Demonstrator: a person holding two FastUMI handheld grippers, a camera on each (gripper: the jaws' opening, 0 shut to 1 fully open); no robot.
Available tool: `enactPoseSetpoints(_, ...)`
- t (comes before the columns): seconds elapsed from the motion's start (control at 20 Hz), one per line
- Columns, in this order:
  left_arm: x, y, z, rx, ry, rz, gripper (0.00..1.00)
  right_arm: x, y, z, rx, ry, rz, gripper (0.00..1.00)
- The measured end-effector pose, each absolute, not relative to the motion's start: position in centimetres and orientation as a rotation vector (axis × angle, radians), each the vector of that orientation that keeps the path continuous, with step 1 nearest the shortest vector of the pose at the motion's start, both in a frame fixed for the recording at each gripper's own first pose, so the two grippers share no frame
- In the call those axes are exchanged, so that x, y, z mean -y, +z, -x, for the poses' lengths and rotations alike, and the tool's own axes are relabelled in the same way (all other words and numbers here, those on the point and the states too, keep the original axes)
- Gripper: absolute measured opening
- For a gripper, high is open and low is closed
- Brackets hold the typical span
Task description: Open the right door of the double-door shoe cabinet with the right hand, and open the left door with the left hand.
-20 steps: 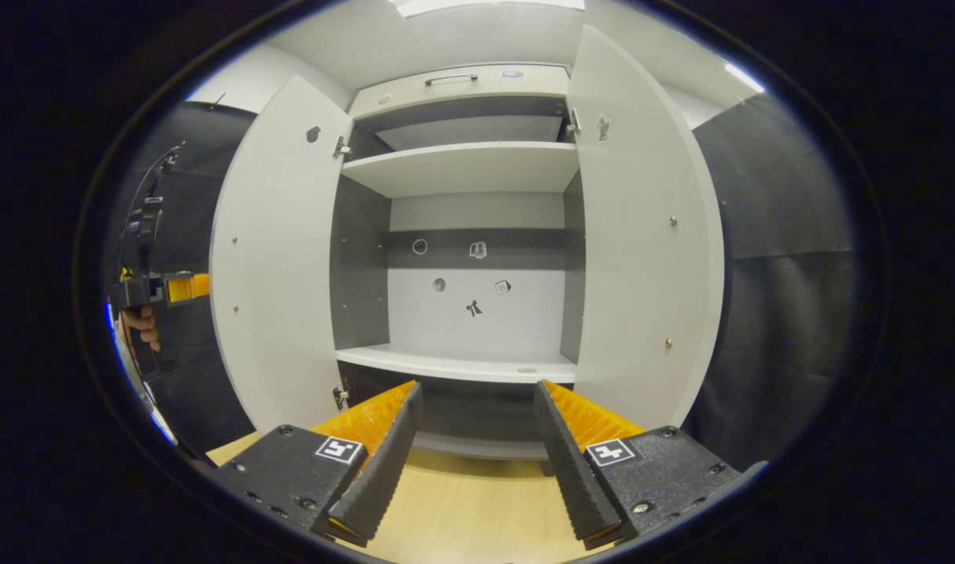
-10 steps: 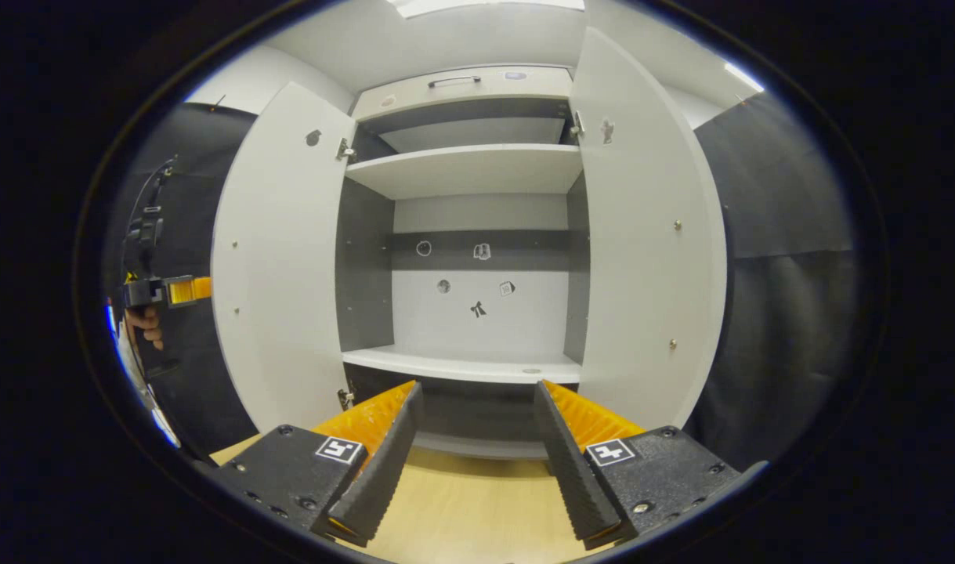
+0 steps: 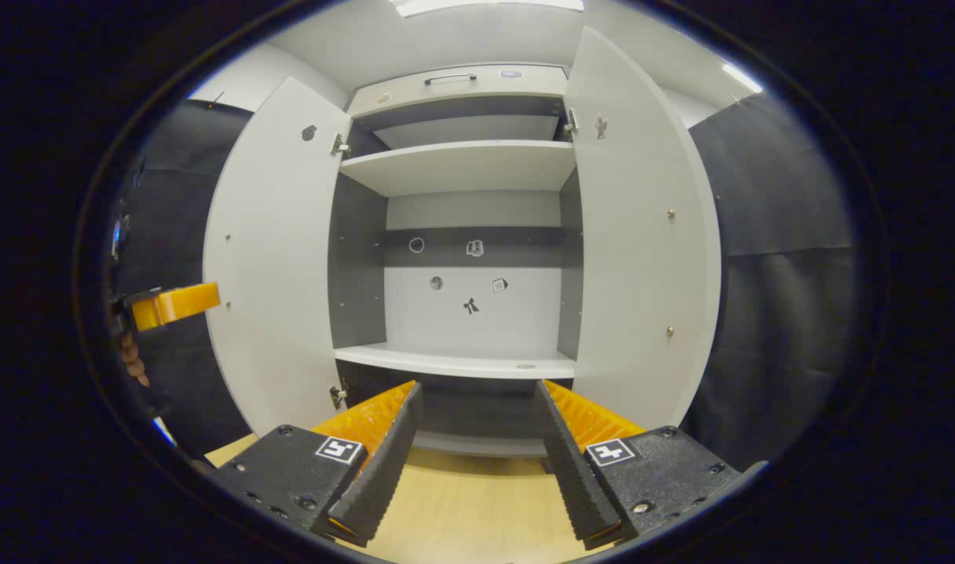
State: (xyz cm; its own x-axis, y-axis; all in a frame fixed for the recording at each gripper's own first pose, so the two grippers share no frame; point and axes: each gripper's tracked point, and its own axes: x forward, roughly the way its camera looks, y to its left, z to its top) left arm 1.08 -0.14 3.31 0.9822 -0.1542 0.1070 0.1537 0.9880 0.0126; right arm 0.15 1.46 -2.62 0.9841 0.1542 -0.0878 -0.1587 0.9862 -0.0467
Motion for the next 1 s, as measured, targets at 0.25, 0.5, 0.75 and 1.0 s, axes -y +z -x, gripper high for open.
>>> enactPoseSetpoints(0.25, 2.3, 1.3, -2.9, 0.099, -0.103, 0.007, 0.05, -1.1, -2.6, 0.9, -0.076, 0.148, 0.083, 0.89)
enactPoseSetpoints(0.5, 3.8, 0.7, -2.9, 0.078, -0.109, 0.007, 0.40, -0.2, -2.5, 1.3, -0.064, 0.136, 0.061, 0.89)
enactPoseSetpoints(0.75, 4.2, -0.5, -2.8, 0.049, -0.106, 0.037, 0.96, 0.1, -2.5, 1.2, -0.049, 0.122, 0.042, 0.89)
enactPoseSetpoints(1.0, 3.6, -1.1, -2.9, 0.032, -0.080, 0.039, 0.93, 0.0, -2.5, 0.9, -0.040, 0.117, 0.034, 0.89)
